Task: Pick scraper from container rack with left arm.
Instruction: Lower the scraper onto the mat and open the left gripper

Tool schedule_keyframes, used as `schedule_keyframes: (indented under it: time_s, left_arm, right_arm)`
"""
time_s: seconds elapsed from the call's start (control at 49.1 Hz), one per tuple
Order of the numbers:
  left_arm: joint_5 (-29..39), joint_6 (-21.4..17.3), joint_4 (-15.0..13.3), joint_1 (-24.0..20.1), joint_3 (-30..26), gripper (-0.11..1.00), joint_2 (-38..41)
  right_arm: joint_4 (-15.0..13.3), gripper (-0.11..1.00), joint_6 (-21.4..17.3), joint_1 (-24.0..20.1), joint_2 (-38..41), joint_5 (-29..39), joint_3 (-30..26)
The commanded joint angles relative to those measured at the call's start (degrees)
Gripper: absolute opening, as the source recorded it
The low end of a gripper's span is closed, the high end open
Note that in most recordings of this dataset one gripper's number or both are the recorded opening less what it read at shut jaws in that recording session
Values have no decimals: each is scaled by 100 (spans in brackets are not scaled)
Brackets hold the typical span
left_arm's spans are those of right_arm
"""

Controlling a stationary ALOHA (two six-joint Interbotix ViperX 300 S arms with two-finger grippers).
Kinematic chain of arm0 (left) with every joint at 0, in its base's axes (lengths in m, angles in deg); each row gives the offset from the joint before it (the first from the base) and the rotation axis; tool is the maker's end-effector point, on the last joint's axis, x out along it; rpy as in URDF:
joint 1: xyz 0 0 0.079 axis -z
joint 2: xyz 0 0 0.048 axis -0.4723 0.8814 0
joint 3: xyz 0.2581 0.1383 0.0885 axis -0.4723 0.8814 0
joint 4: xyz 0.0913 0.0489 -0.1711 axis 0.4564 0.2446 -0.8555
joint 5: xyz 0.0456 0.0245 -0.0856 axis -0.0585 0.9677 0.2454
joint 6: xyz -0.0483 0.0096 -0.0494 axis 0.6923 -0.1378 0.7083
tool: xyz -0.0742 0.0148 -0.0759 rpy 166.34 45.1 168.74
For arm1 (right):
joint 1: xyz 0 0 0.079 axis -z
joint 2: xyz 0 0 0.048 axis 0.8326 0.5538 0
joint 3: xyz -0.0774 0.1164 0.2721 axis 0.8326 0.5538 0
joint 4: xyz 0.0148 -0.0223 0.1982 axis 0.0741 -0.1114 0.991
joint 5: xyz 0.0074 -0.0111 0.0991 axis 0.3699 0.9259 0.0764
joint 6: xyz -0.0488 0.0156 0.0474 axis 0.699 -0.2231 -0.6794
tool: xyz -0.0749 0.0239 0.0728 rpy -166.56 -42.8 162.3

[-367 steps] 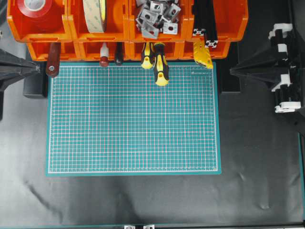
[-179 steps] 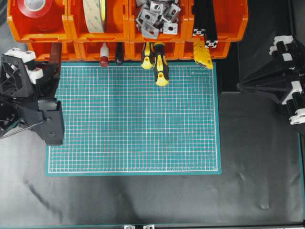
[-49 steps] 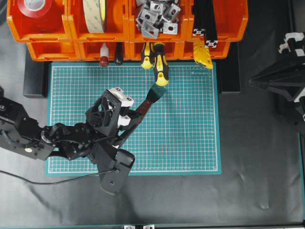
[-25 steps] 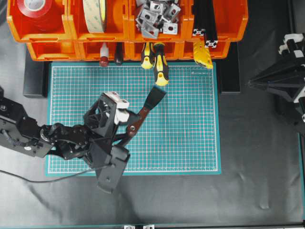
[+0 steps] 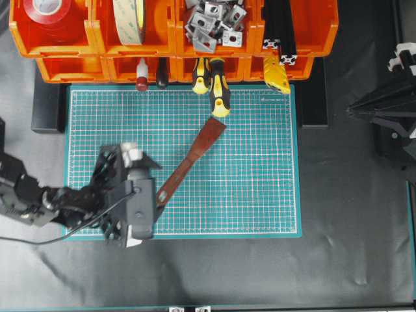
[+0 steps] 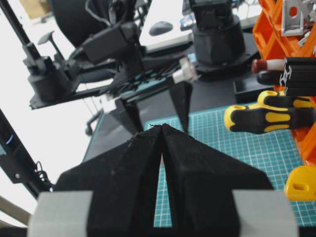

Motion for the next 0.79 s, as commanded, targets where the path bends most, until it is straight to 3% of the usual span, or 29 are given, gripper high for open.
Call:
schedule_keyframes:
  time_s: [0.0, 0.204, 0.448, 0.774]
  left_arm:
    - [-193, 501, 18, 44, 62, 91, -97]
    - [-316, 984, 18, 158, 325, 91, -299]
    - [-316, 932, 18, 343, 694, 91, -1354]
    - [-316, 712, 18, 448, 1397, 91, -3516]
  right_arm:
    - [9, 1, -9, 35, 44, 26, -158]
    - [9, 1, -9, 79, 26, 79, -176]
    - [9, 1, -9, 79, 9, 79, -176]
    - [9, 1, -9, 79, -53, 79, -220]
